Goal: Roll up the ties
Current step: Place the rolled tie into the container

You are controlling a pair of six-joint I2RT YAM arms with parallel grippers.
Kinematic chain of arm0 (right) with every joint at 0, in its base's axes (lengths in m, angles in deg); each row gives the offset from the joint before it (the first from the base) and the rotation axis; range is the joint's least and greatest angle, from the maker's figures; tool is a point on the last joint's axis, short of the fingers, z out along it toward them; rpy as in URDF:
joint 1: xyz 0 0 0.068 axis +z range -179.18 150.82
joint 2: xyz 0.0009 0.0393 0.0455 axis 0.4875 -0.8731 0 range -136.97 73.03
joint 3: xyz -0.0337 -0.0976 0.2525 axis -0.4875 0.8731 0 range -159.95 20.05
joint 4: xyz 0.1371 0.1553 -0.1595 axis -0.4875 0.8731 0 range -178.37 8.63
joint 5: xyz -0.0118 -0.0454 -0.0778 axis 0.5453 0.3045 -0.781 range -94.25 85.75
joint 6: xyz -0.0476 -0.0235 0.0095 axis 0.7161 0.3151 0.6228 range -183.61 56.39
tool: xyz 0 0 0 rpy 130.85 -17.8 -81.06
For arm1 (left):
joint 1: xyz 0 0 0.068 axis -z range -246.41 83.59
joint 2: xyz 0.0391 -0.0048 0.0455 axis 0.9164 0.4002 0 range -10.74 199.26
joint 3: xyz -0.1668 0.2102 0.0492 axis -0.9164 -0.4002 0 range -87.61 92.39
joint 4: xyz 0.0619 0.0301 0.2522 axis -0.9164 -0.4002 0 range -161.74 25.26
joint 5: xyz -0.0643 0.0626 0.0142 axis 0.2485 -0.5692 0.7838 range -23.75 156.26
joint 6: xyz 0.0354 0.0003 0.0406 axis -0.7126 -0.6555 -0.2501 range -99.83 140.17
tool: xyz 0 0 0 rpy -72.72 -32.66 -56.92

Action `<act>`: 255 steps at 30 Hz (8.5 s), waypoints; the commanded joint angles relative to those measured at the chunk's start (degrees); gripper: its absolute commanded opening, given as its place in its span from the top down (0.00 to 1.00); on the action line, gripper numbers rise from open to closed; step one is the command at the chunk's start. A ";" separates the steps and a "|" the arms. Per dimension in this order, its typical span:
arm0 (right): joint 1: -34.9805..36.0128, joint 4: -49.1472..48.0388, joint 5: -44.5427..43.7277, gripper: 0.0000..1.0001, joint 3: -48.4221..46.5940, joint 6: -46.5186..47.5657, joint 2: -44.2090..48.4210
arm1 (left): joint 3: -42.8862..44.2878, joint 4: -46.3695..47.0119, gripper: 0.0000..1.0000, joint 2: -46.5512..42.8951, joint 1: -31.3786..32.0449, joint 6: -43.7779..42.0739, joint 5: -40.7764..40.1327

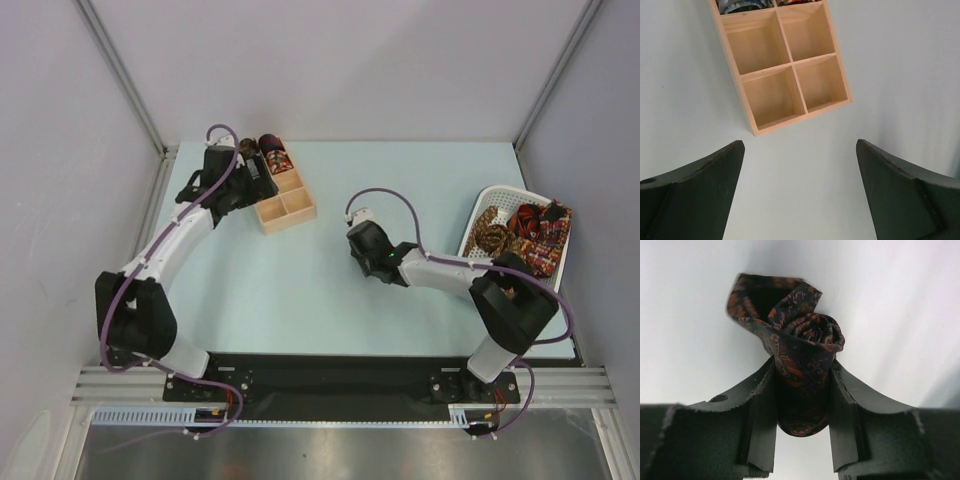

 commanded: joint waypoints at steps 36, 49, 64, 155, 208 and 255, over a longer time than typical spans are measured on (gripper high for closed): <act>-6.21 -8.47 8.06 0.81 9.88 -6.54 12.97 | 3.92 2.48 1.00 22.20 0.27 -0.39 -1.79; -7.44 6.66 4.18 0.82 -2.52 -8.65 16.14 | -10.93 4.94 0.99 9.02 11.17 0.93 -2.22; -7.00 18.52 8.84 0.83 -16.76 -13.92 5.86 | -19.99 7.93 0.95 1.10 22.60 12.35 -12.33; 0.47 26.63 5.68 0.86 -39.80 -17.52 -20.43 | -27.37 18.38 0.97 -2.58 26.91 13.49 -9.44; -2.52 19.33 3.66 0.17 -27.05 -25.18 -5.58 | -27.21 23.84 0.92 0.04 32.80 22.81 -21.56; -12.89 -29.18 13.24 0.01 34.38 -13.93 44.35 | -38.52 28.31 0.00 -25.50 7.57 1.12 -1.79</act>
